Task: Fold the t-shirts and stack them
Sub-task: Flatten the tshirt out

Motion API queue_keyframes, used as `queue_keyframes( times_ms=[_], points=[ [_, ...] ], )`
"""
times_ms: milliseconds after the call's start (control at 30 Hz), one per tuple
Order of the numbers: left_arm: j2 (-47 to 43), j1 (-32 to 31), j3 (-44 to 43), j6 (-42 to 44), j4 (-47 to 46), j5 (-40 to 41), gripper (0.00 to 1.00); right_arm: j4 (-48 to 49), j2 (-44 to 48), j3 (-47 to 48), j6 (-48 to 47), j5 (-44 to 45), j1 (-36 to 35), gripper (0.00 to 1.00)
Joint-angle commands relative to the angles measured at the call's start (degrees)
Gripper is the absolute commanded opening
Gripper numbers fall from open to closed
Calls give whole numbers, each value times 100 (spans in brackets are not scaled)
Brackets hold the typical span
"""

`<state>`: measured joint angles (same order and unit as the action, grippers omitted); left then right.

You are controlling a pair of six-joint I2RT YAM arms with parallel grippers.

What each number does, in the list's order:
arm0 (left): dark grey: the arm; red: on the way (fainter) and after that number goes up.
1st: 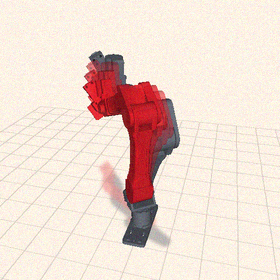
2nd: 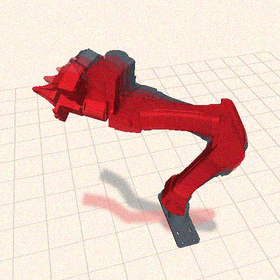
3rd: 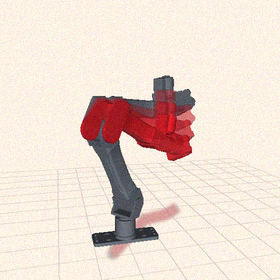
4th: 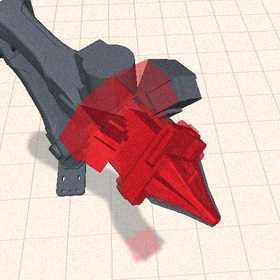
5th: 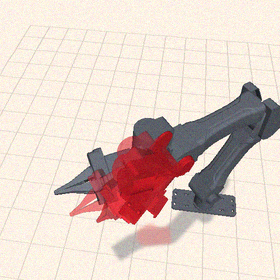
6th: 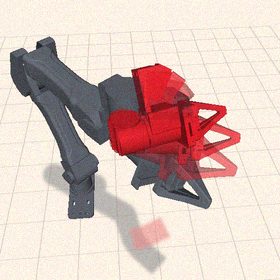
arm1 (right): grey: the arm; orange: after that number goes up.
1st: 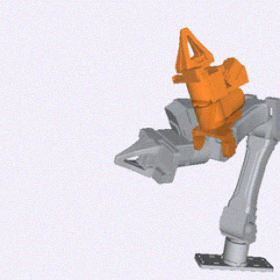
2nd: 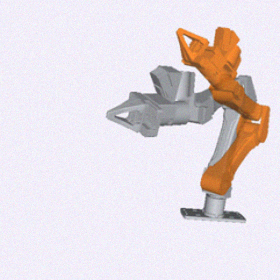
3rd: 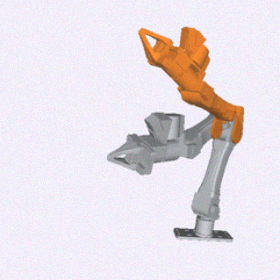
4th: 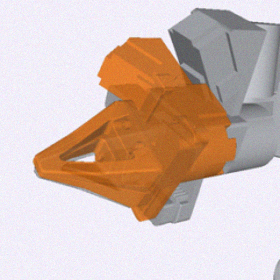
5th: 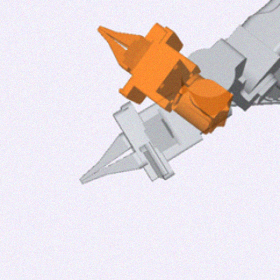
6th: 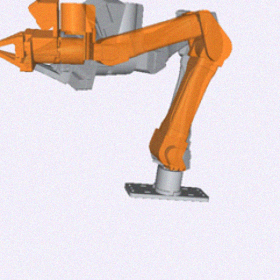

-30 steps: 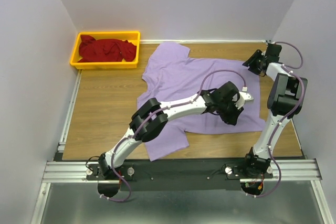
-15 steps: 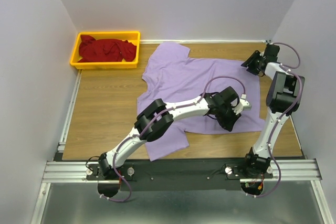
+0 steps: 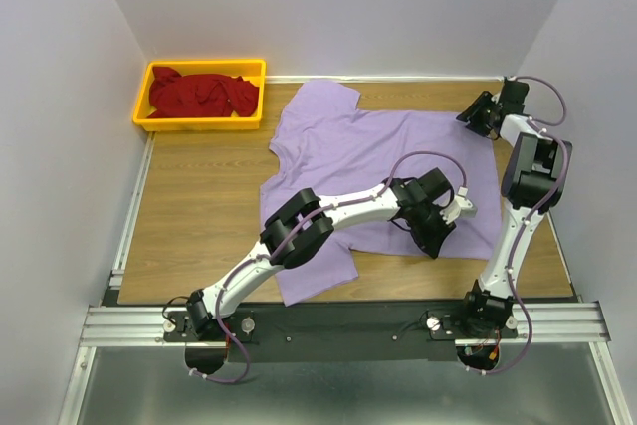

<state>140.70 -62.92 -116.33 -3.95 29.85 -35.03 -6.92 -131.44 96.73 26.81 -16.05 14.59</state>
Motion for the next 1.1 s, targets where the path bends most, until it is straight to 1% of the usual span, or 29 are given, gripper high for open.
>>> queue_keyframes(
  times_ms=[0, 333, 400, 533, 667, 767, 800, 833, 867, 967, 1000, 1033, 1067],
  points=[
    [247, -72, -56, 192, 469, -320, 25, -90, -435, 294, -185, -56, 9, 53],
    [247, -63, -109, 245, 496, -400, 26, -99, -831, 812, -334, -109, 9, 54],
    [221, -63, -161, 228, 461, -391, 29, -108, -840, 882, -395, -91, 9, 54],
    [-42, -54, -118, 96, 111, -190, 43, -108, -691, 892, -413, -222, 9, 54],
    [-631, 103, 189, -474, -312, 302, 46, -108, -445, 760, -308, -503, 9, 54],
    [-1307, 323, 812, -992, -697, 671, 46, -99, -181, 681, -176, -854, -52, 54],
    [-1744, 489, 1293, -1064, -786, 951, 46, -99, -59, 655, -150, -925, -79, 54],
    [-1974, 578, 1550, -1169, -874, 1093, 46, -99, -14, 637, -123, -1082, -131, 54],
    [-2377, 805, 2040, -1361, -962, 1312, 46, -99, 39, 593, -97, -1154, -245, 54],
    [-2889, 1227, 2754, -1591, -928, 1542, 46, -99, 215, 540, -62, -1277, -578, 54],
    [-3204, 1377, 3278, -1705, -911, 1595, 45, -91, 232, 523, -36, -1295, -676, 54],
    [-3355, 1692, 3536, -1741, -919, 1656, 45, -90, 250, 523, -18, -1339, -877, 54],
    [-3678, 1834, 4078, -1759, -945, 1770, 45, -90, 250, 531, 26, -1348, -975, 54]
  ],
)
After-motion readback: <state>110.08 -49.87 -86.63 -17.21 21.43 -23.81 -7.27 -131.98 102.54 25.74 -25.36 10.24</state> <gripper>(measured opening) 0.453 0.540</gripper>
